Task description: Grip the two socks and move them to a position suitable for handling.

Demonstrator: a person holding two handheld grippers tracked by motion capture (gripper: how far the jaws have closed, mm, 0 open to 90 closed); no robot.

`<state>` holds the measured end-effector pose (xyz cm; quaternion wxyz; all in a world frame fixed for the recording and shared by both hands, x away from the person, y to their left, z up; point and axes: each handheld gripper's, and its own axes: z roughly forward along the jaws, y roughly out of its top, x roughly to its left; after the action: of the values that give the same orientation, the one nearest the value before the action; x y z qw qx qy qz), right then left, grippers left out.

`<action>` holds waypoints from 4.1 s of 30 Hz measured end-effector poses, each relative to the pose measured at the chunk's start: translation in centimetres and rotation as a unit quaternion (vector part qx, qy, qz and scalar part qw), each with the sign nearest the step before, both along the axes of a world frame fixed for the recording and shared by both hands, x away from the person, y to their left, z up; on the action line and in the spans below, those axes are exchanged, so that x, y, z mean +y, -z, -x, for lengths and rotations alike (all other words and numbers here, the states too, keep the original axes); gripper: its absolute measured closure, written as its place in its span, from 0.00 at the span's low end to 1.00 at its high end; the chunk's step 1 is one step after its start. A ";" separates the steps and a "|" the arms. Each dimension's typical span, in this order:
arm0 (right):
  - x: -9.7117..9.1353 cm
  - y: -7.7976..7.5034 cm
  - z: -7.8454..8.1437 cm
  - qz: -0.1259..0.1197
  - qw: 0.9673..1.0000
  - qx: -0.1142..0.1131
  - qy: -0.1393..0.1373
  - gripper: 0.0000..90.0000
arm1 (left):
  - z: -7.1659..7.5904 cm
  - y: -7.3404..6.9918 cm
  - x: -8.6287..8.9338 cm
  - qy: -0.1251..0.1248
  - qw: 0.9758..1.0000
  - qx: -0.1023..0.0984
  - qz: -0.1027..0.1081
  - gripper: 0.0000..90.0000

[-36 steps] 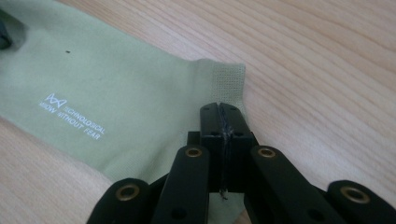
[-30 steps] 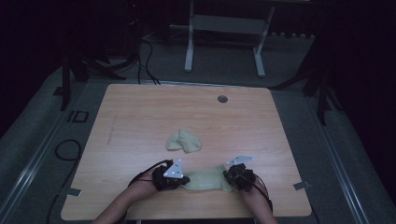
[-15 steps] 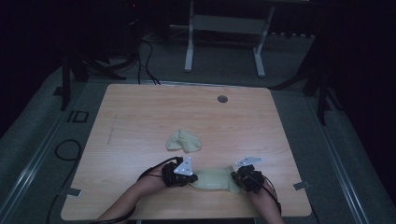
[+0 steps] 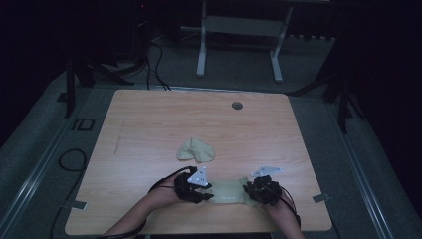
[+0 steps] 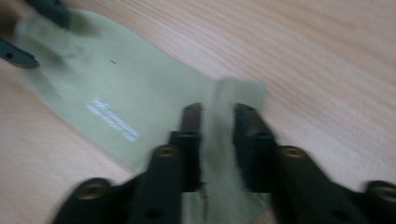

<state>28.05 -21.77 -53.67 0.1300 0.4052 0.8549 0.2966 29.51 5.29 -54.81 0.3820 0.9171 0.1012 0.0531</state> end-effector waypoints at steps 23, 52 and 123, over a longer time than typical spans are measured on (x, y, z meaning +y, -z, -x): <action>5.2 -4.9 -5.2 -0.020 0.999 -0.026 -0.027 0.44 | 3.6 0.9 9.3 -0.179 0.983 0.034 0.019 0.44; 18.3 -0.1 -14.6 0.041 0.993 -0.001 -0.110 0.47 | 3.5 1.6 11.3 -0.223 0.973 0.030 0.039 0.45; 8.5 0.9 -12.3 0.063 0.996 -0.003 0.066 0.66 | 3.7 1.2 11.0 -0.243 0.968 0.013 0.061 0.42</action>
<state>40.31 -13.25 -54.57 0.1771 0.4512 0.8427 0.2342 25.83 16.34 -56.03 0.4117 0.8404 0.3292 0.1260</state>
